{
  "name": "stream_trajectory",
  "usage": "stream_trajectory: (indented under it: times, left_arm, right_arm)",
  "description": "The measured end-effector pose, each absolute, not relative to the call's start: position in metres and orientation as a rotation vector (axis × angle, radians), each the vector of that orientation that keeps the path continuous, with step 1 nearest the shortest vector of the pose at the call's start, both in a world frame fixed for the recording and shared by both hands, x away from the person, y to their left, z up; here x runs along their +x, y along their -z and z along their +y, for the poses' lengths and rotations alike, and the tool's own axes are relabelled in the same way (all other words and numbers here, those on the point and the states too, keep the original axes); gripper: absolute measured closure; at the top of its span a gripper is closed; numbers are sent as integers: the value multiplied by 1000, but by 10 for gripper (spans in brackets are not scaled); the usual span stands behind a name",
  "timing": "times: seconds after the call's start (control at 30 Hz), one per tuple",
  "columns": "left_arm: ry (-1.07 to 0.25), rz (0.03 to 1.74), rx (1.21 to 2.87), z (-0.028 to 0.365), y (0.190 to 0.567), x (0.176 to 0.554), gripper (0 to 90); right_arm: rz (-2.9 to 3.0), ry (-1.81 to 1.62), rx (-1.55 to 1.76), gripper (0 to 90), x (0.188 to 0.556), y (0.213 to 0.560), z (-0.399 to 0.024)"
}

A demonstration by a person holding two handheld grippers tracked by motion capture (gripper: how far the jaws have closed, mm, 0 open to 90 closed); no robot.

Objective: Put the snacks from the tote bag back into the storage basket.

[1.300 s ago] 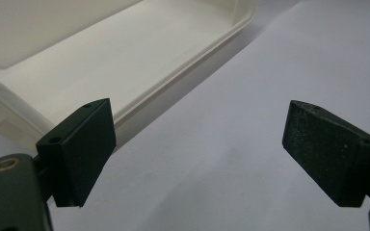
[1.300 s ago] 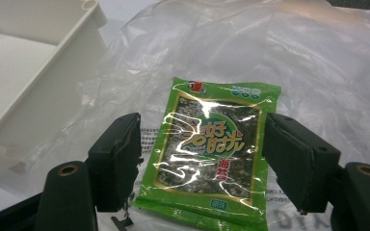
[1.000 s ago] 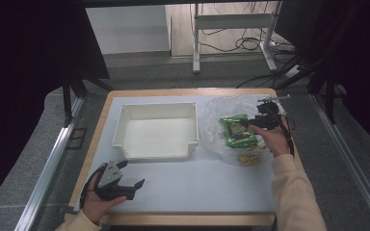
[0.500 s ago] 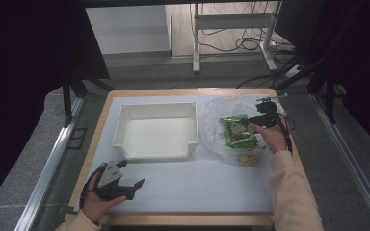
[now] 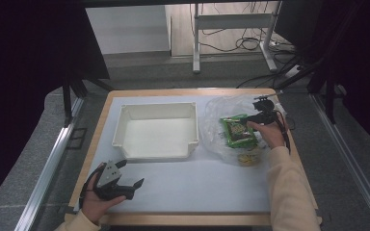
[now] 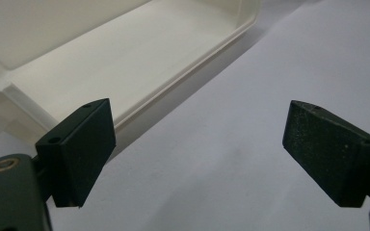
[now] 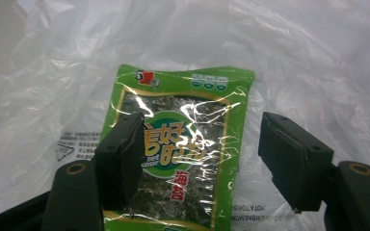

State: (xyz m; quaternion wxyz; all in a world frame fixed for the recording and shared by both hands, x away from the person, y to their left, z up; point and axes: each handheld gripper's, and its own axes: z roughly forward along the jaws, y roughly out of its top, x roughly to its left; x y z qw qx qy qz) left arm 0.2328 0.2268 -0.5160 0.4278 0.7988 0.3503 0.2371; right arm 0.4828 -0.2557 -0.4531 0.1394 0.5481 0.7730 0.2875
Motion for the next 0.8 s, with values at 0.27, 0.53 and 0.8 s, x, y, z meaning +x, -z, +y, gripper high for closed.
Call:
stream_trajectory:
  times: [0.27, 0.53, 0.8]
  left_arm:
    - [-591, 876, 1996, 227, 516, 233, 113]
    - [-594, 875, 1994, 227, 516, 233, 113]
    - [-593, 875, 1995, 227, 516, 233, 113]
  right_arm:
    - [2253, -777, 1616, 374, 492, 464, -258]
    - [2259, -752, 1643, 399, 496, 470, -259]
    - [2273, -741, 1677, 450, 499, 476, -265]
